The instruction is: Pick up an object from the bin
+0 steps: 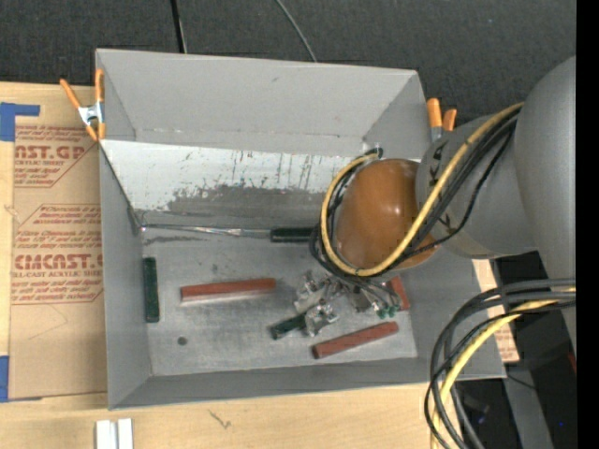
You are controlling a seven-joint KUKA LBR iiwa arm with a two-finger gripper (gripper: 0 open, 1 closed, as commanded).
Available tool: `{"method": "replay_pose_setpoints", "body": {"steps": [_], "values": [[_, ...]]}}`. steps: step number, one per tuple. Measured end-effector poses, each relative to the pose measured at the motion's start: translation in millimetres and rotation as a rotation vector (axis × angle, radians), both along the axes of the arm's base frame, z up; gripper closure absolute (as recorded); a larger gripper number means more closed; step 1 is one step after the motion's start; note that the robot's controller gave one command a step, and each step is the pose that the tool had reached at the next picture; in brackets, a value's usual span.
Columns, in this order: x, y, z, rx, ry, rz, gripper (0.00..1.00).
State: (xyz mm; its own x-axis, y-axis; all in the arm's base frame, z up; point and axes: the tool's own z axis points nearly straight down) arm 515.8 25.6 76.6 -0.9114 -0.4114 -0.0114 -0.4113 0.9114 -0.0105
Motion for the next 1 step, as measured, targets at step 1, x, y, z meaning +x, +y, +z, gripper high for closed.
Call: {"method": "replay_pose_setpoints", "body": {"steps": [1], "values": [[1.4, -3.4, 83.9, 0.005, 0.018, -0.003, 0.00]]}}
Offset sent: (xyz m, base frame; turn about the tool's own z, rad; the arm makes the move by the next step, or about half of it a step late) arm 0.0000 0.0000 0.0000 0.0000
